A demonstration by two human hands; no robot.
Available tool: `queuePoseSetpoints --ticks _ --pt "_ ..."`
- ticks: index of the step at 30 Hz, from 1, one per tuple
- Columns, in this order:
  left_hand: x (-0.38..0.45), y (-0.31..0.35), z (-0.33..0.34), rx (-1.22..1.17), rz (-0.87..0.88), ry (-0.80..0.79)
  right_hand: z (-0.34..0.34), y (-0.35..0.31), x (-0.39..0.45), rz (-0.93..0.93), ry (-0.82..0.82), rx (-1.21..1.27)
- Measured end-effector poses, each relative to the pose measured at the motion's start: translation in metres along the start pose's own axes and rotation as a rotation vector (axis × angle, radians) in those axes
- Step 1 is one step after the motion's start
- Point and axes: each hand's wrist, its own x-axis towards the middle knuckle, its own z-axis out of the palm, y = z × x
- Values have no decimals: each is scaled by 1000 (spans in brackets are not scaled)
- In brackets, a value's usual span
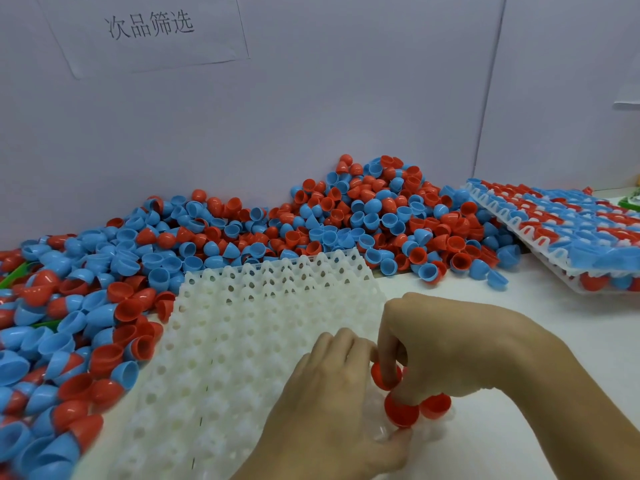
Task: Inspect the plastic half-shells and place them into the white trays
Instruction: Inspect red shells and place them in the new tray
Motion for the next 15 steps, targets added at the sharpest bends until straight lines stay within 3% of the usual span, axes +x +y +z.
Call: queuePoseSetpoints --ticks 6,15 --pt "0 -3 -1 -90 -45 -45 9 -10 5 39 14 -140" --pt "3 -3 -3 -254 -124 -57 9 -16 5 54 12 -145"
